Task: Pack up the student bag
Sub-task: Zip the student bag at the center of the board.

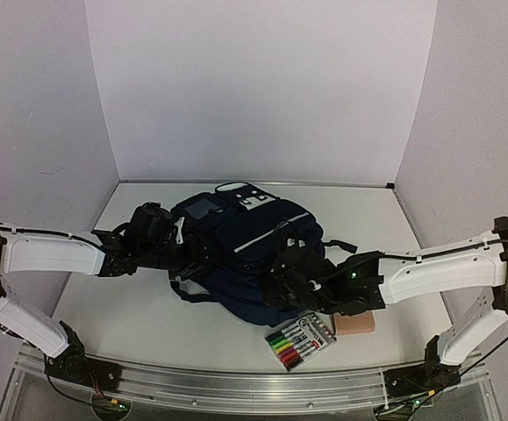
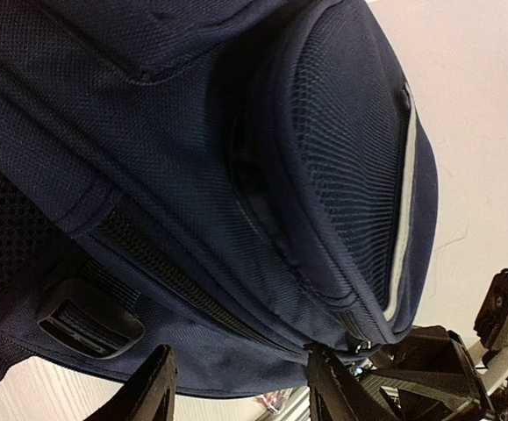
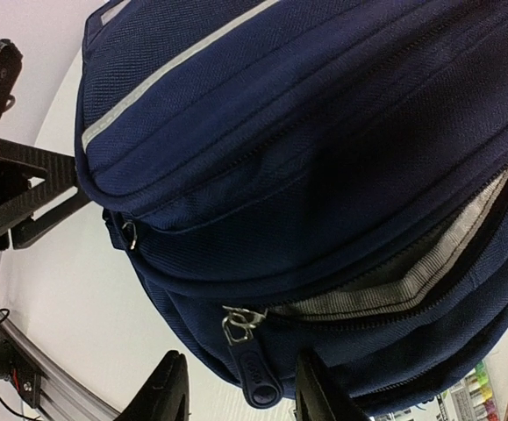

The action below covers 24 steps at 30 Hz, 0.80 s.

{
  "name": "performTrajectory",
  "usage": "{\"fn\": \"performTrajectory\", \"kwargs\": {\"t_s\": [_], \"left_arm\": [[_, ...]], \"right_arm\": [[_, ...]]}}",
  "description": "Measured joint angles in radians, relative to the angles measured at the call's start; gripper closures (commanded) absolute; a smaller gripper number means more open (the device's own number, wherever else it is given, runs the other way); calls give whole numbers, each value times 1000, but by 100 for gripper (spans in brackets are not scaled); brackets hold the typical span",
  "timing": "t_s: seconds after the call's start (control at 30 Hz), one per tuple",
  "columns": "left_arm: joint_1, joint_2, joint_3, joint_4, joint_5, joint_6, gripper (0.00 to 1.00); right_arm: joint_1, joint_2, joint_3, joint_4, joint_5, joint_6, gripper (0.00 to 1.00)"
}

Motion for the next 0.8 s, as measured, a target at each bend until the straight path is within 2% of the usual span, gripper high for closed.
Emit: {"fn": "performTrajectory", "kwargs": {"t_s": [0.3, 0.47, 0.53, 0.6, 0.73, 0.8], "left_arm": [[12, 73, 6, 11, 5, 1, 50], [15, 122, 30, 34, 13, 4, 53], [17, 142, 50, 37, 11, 9, 58], [20, 161, 72, 41, 7, 19, 72], [35, 201, 106, 45, 13, 34, 95], [48, 217, 112, 56, 21, 29, 100]], "right_arm": [[0, 61, 59, -76, 48, 5, 88], [0, 60, 60, -93, 62, 11, 90], [0, 59, 60, -97, 64, 9, 93], [-2, 55, 60, -103, 66, 5, 100], [-33, 36, 60, -119, 40, -16, 100], [-66, 23, 59, -125, 11, -29, 100]]}}
